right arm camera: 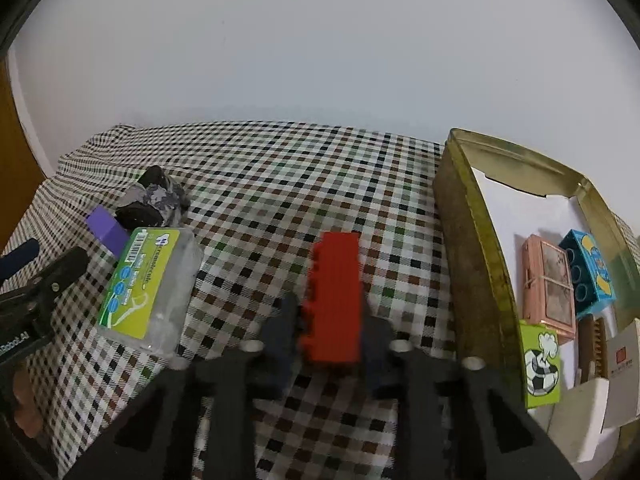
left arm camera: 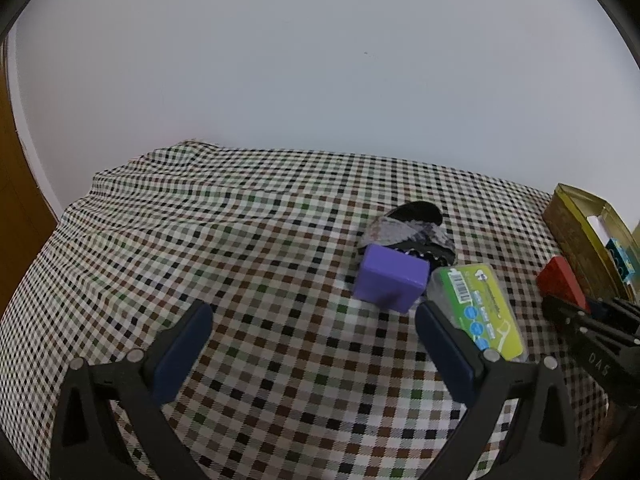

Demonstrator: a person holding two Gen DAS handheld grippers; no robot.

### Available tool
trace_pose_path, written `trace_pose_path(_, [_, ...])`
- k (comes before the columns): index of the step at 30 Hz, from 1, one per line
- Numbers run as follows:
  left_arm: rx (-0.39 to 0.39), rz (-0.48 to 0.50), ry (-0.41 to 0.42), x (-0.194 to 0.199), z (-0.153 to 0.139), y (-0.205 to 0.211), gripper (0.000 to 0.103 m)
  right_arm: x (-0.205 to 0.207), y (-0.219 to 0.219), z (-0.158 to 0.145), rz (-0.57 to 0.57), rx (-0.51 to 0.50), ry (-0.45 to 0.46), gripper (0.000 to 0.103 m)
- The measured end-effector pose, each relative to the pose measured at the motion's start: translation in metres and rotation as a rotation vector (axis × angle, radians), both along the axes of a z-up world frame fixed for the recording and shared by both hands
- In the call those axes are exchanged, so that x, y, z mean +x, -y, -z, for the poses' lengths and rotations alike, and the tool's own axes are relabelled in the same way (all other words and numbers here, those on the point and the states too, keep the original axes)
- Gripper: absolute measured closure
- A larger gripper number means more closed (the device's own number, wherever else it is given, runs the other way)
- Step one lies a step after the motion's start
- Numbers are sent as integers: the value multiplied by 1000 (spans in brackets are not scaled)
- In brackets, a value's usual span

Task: Organize rigid objects
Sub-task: 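Grasp the red Lego brick with the right gripper while the left grasps the green floss box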

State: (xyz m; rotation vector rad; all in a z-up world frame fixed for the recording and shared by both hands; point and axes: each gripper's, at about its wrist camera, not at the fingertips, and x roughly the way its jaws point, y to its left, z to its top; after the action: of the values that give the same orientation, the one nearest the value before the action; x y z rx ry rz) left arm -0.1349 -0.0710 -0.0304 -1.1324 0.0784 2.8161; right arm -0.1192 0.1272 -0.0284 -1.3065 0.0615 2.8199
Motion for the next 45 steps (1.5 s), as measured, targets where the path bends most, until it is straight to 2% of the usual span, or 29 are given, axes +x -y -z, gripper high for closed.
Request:
trace_pose_path(4, [68,66,17,0,-3,-1,1,16,-6,-6,-15,-49,-28,78])
trace_pose_path(8, [123,152,15,6,-6,-7,1,34,4,-15,-38,-30,-81,78])
trace_pose_path(11, [134,197,12,10,-6,-16,1,49,7,-25,-39,-8,-134,78])
trace_pose_path(16, [133,243,66,13,3,-41,14,53,-3,-40,-7,22,-217,78])
trace_pose_path(18, [104,236,71,13,6,-51,15,48,-4,-39,7,17,-231,78])
trace_pose_path(23, [104,184,93,9,6,-71,16,50,-9,-45,17,27,-251,78])
trace_pose_path(26, [34,156,145,6,19,-92,30,47,-7,-43,22,24,-255,77])
trace_pose_path(28, [1,153,143,5,20,-100,36,50,-9,-45,24,22,-258,77])
trace_pose_path(32, [27,148,140,5,19,-95,48,46,-6,-39,33,26,-268,77])
trace_pose_path(37, [156,170,141,5,17,-76,49,47,-7,-39,44,26,-282,77])
trace_pose_path(39, [211,189,114,12,12,-68,49,48,-9,-40,47,18,-291,77])
trace_pose_path(41, [231,204,45,20,3,-69,49,50,-11,-41,50,2,-305,77])
trace_pose_path(45, [185,233,-99,41,-15,-75,49,53,-15,-45,62,-6,-334,77])
